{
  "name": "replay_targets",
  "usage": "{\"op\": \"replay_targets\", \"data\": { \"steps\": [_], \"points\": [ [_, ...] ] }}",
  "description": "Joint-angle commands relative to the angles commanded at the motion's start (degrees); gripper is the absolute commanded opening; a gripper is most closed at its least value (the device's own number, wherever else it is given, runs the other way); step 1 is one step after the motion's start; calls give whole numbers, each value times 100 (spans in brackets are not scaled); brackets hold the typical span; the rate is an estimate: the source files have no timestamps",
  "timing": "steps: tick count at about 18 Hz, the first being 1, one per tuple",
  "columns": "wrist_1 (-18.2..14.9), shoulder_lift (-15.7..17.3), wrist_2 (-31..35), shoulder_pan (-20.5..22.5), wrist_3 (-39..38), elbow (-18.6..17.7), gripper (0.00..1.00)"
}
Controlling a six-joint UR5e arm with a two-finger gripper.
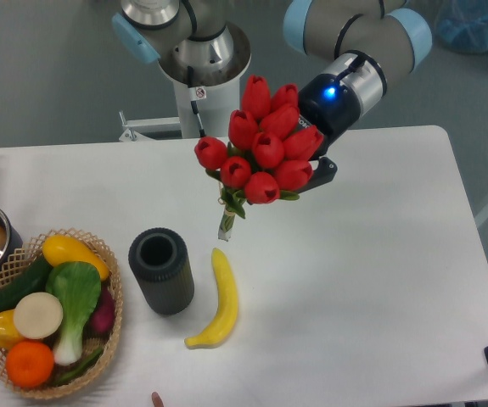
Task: Pick up the flowers from the vase
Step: 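Raise the held tulips higher, away from the vase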
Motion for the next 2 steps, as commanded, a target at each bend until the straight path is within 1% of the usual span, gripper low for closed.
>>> {"op": "replay_targets", "data": {
  "steps": [2],
  "points": [
    [0, -9, 0, 9, 17, 0, 45]
  ]
}}
